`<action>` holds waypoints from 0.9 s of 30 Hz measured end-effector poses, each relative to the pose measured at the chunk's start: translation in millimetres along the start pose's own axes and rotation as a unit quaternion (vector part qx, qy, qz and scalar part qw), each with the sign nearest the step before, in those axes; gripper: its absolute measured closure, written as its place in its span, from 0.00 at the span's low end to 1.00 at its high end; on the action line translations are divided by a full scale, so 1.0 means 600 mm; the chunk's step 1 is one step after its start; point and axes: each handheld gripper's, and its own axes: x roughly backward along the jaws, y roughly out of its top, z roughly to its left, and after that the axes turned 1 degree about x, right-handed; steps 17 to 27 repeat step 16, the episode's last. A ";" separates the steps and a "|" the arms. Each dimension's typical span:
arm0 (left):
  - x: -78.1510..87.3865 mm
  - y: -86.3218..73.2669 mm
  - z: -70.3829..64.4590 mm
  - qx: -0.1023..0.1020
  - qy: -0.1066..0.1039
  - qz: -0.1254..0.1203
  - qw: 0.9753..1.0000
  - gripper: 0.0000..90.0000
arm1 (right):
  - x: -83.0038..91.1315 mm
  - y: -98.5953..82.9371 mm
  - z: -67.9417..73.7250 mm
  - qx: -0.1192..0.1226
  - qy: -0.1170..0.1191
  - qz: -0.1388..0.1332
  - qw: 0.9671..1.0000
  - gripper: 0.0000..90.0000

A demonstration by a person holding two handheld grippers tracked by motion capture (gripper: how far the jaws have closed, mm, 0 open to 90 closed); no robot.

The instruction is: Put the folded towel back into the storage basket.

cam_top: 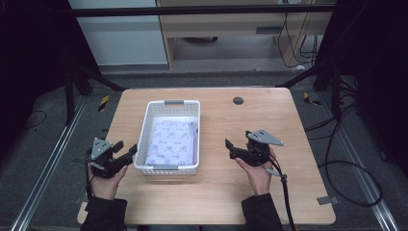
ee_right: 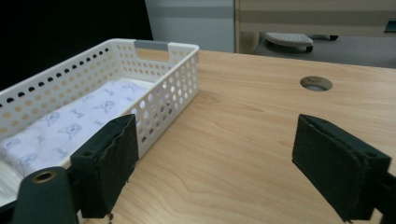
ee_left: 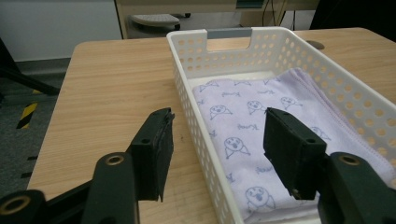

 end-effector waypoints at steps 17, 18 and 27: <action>0.024 -0.055 0.032 -0.011 0.016 -0.011 1.000 0.37 | 0.068 -0.087 -0.057 -0.013 -0.038 -0.014 0.999 0.16; 0.024 -0.055 0.032 -0.011 0.016 -0.011 1.000 0.37 | 0.068 -0.087 -0.057 -0.013 -0.038 -0.014 0.999 0.16; 0.024 -0.055 0.032 -0.011 0.016 -0.011 1.000 0.37 | 0.068 -0.087 -0.057 -0.013 -0.038 -0.014 0.999 0.16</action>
